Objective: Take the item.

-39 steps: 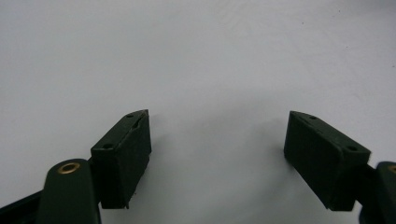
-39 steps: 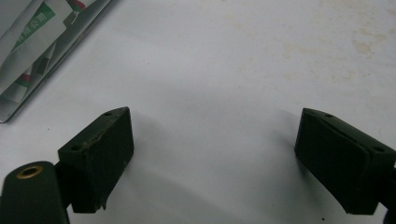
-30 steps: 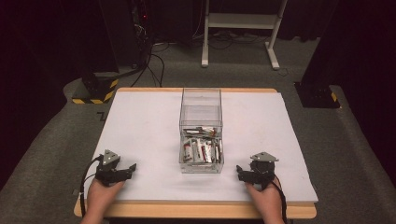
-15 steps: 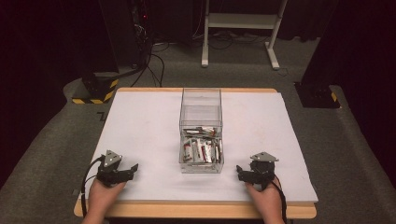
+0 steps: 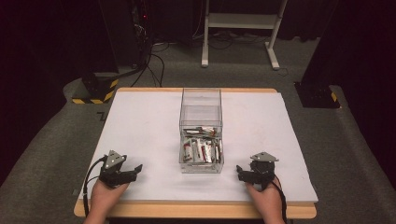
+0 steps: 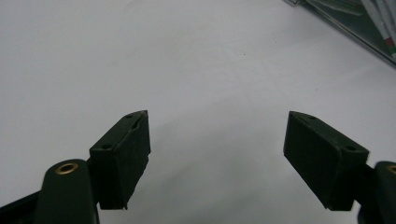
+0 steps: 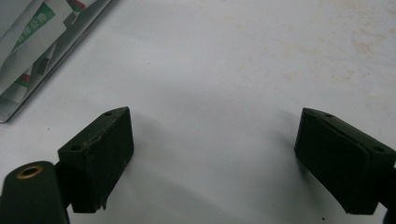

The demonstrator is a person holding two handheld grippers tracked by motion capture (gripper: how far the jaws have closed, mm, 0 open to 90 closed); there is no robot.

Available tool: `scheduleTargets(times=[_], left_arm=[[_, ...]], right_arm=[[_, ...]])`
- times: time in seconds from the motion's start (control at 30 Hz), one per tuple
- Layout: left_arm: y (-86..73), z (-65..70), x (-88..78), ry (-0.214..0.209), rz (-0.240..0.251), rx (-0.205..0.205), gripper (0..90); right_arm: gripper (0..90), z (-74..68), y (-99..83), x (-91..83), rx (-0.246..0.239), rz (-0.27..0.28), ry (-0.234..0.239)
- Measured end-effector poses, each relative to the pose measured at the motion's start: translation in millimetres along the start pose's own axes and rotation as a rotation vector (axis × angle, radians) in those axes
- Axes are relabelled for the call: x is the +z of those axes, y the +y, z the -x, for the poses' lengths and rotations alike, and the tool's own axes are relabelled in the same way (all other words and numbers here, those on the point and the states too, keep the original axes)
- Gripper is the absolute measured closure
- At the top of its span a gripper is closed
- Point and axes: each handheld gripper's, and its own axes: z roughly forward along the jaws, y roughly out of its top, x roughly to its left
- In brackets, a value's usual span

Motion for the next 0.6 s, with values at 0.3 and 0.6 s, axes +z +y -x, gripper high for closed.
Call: scheduleTargets(times=[0.3, 0.6], left_arm=[[1.4, 8.1, -2.0, -0.035, -0.001, 0.015, 23.8], [4.1, 12.9, -4.9, -0.056, 0.019, -0.001, 24.2]], right_arm=[[11.5, 0.1, 0.0, 0.0, -0.001, 0.000, 0.000], [11.5, 0.0, 0.0, 0.0, 0.000, 0.000, 0.000]])
